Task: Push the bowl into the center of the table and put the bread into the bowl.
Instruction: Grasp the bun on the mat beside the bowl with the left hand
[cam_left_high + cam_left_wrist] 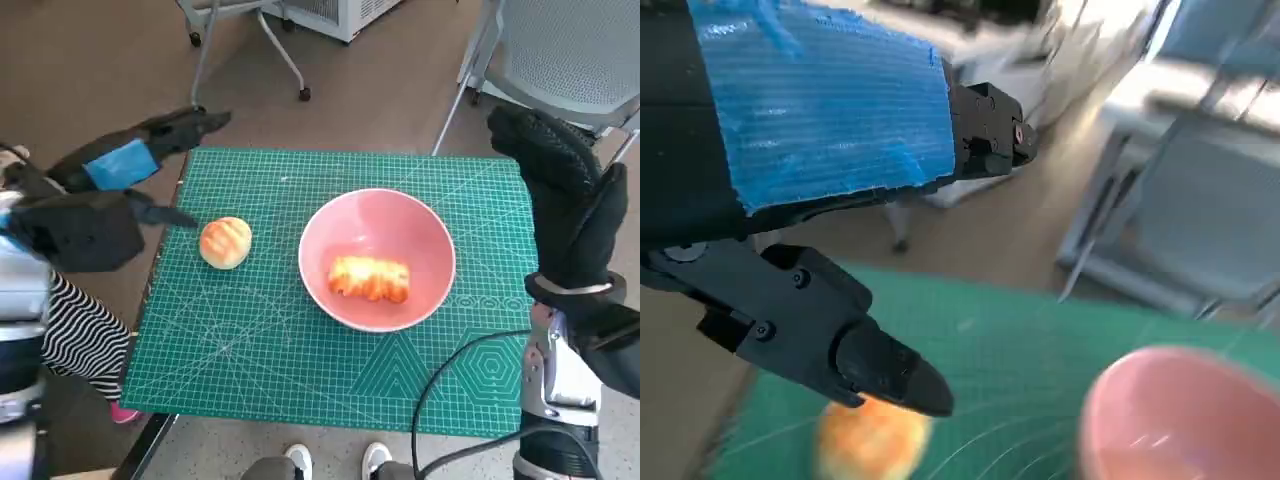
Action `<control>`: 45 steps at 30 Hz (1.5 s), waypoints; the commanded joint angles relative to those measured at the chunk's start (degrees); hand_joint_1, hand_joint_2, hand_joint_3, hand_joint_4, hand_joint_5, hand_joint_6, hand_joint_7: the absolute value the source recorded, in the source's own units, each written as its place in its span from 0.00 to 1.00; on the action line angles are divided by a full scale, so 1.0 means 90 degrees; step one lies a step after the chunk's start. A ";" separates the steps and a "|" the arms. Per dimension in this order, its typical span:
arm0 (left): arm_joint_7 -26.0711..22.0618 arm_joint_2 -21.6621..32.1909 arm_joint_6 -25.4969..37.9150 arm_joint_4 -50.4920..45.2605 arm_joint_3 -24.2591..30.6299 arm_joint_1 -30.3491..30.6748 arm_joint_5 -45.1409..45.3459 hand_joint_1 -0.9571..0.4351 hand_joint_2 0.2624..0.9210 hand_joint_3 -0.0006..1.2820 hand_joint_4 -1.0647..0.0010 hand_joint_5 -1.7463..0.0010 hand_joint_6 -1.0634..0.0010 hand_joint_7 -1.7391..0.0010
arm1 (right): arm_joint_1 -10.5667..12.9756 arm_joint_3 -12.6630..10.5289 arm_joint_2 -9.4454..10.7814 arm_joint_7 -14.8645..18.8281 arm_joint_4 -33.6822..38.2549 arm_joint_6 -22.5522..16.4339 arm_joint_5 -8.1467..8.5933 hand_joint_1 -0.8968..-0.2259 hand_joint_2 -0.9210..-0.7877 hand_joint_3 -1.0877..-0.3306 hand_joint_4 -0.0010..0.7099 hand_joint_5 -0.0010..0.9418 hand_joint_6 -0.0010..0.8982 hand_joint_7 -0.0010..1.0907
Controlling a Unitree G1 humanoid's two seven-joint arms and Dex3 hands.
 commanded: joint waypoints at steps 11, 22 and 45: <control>-0.0218 -0.0201 -0.0720 0.1064 -0.0599 -0.0264 0.0134 0.76 0.70 0.01 1.00 1.00 0.86 0.98 | -0.0023 -0.0005 -0.0008 0.0120 0.0144 0.0011 0.0106 0.32 0.00 0.45 0.25 0.00 0.06 0.49; -0.0065 -0.0600 -0.1012 0.2058 -0.1002 -0.0568 0.0399 0.75 0.72 0.01 1.00 1.00 0.87 0.99 | 0.0005 -0.0012 -0.0020 0.0149 0.0104 0.0035 0.0130 0.31 0.00 0.45 0.25 0.00 0.05 0.49; 0.1260 -0.1582 -0.1269 0.5123 -0.2164 -0.1571 0.1848 0.72 0.75 0.01 0.93 0.99 0.78 0.99 | 0.0208 -0.0081 -0.0089 0.0129 -0.0132 0.0090 0.0135 0.31 0.00 0.45 0.25 0.00 0.05 0.50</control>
